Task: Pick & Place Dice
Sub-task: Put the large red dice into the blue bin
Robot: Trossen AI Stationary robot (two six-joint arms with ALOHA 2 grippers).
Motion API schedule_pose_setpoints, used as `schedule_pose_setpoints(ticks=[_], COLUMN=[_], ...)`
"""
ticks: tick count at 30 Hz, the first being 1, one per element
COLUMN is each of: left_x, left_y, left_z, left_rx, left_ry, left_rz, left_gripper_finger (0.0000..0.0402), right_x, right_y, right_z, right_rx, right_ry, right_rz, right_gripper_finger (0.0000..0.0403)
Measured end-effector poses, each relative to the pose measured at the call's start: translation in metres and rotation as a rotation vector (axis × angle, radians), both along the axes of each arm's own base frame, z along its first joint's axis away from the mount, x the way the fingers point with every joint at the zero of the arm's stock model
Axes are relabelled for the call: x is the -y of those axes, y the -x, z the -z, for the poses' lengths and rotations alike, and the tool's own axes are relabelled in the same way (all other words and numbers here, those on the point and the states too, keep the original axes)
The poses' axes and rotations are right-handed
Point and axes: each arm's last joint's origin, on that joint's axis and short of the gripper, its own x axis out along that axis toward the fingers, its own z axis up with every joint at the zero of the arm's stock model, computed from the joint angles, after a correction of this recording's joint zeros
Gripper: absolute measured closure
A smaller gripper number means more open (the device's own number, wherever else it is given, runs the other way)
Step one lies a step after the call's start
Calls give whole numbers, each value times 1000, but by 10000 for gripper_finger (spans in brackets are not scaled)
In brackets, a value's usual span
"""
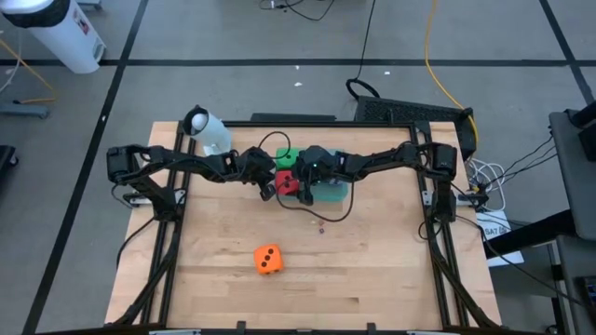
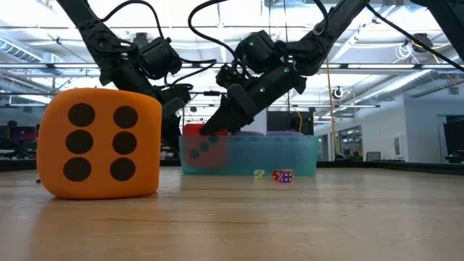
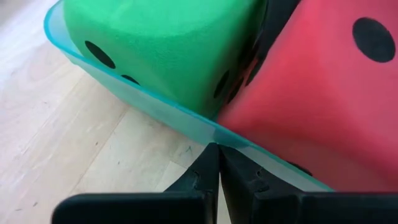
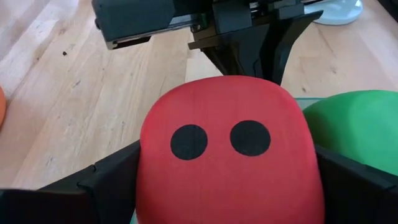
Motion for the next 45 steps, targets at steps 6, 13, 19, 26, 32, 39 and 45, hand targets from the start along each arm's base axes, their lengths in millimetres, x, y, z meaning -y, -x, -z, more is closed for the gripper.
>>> schedule_pose_setpoints(ticks=[6, 13, 19, 26, 32, 39, 45], left_x=[0, 4, 23, 48, 44, 44, 44], left_y=[1, 10, 18, 12, 6, -1, -5], left_z=[-3, -23, -51, -64, -59, -57, -51], left_rx=[-3, 4, 85, 119, 112, 158, 150], left_ry=[-32, -57, -84, -154, -155, -139, -135], left_rz=[2, 12, 107, 228, 222, 255, 270], left_gripper_finger=[380, 380, 380, 380, 380, 380, 381], right_x=[4, 4, 4, 4, 3, 1, 0], right_y=[3, 3, 4, 4, 3, 3, 1], right_z=[2, 3, 4, 4, 4, 3, -2], right_rx=[-26, -36, -46, -42, -41, -29, 13], right_ry=[-33, -40, -46, -66, -79, -69, -59], right_rz=[-11, -11, -10, -2, -6, -35, -44], right_gripper_finger=[22, 25, 25, 14, 5, 3, 3])
